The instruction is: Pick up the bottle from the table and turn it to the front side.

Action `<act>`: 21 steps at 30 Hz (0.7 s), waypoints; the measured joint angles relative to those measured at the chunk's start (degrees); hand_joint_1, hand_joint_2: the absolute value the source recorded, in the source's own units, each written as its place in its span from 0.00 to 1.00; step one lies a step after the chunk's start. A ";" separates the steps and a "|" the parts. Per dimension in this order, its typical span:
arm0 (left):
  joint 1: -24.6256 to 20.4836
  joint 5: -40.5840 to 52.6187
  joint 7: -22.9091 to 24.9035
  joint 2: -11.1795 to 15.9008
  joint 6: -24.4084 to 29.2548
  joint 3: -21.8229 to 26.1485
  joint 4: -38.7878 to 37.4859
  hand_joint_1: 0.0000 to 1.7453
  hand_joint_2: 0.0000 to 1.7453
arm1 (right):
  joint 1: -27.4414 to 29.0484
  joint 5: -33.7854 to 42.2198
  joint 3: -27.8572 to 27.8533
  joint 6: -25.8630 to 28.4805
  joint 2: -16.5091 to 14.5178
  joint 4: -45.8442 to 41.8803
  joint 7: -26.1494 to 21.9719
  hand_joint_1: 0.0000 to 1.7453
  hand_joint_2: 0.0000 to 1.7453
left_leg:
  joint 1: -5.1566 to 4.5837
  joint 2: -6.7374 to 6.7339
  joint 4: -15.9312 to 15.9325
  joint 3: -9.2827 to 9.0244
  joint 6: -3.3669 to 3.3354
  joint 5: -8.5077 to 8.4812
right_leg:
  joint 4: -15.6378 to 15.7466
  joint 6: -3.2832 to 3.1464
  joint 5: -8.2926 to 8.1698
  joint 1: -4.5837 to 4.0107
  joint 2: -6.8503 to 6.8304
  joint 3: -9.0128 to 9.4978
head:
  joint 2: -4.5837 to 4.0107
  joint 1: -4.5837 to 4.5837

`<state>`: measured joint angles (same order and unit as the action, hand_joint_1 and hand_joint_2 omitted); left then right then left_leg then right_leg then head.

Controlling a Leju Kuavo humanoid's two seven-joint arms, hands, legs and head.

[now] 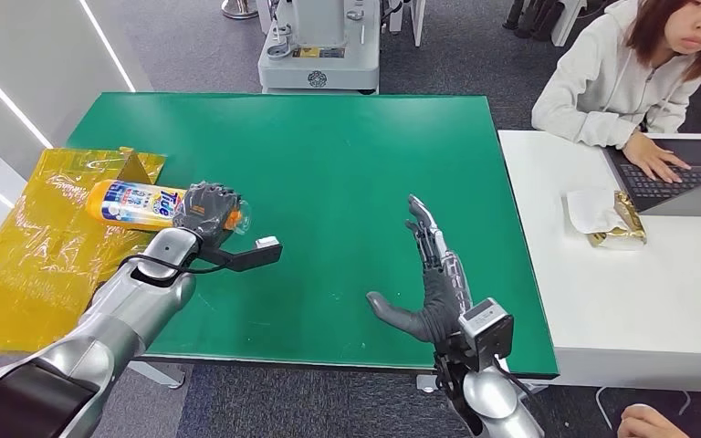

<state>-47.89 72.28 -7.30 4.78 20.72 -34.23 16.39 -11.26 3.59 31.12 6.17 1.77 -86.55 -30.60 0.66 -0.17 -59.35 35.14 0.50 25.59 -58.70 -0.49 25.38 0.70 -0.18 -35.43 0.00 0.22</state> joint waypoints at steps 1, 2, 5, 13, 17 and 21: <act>0.03 0.79 0.18 0.15 -0.37 -0.18 -0.10 1.00 1.00 | 0.02 0.02 0.00 0.06 0.00 0.00 0.09 0.00 1.00 | 0.00 0.00 0.00 0.00 0.00 0.00 | 0.00 0.00 0.00 0.00 0.00 0.00 | 0.00 0.00; 0.06 1.60 0.28 0.33 -0.69 -0.46 -0.19 1.00 1.00 | 0.01 0.02 0.00 0.10 0.00 0.00 0.16 0.00 1.00 | 0.00 0.00 0.00 0.00 0.00 0.00 | 0.00 0.00 0.00 0.00 0.00 0.00 | 0.00 0.00; 0.13 3.10 0.54 0.77 -1.25 -1.37 -0.47 1.00 1.00 | -0.01 0.03 0.00 0.11 0.00 0.00 0.27 0.00 1.00 | 0.01 0.02 0.00 0.00 0.00 0.00 | 0.00 0.00 0.00 0.00 -0.01 0.00 | 0.00 0.00; 0.31 2.39 1.00 1.03 -1.87 -1.99 -0.88 1.00 1.00 | 0.11 0.03 0.00 0.10 0.00 -0.11 0.33 0.00 1.00 | 0.00 0.01 0.00 0.00 0.00 0.00 | 0.00 0.00 0.00 0.00 -0.01 0.00 | 0.00 0.00; 0.36 1.39 1.92 1.23 -3.04 -1.99 -0.98 1.00 1.00 | 0.61 0.04 0.00 0.13 0.02 -0.15 0.35 0.00 1.00 | 0.00 0.01 0.00 0.00 0.00 0.00 | 0.00 0.00 0.00 0.00 -0.01 0.00 | 0.00 0.00; 0.36 1.09 2.77 1.78 -3.75 -1.99 -1.13 1.00 1.00 | 0.94 0.06 0.00 0.05 0.02 -0.15 0.54 0.00 1.00 | 0.01 0.01 0.01 0.00 0.00 0.00 | 0.00 0.00 0.00 0.00 0.00 0.00 | 0.00 0.00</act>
<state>-47.53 73.38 -4.53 6.56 16.97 -36.22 15.26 -10.32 3.65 31.12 6.23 1.79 -86.71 -30.06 0.67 -0.17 -59.34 35.13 0.51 25.59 -58.70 -0.49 25.38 0.70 -0.19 -35.43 0.00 0.22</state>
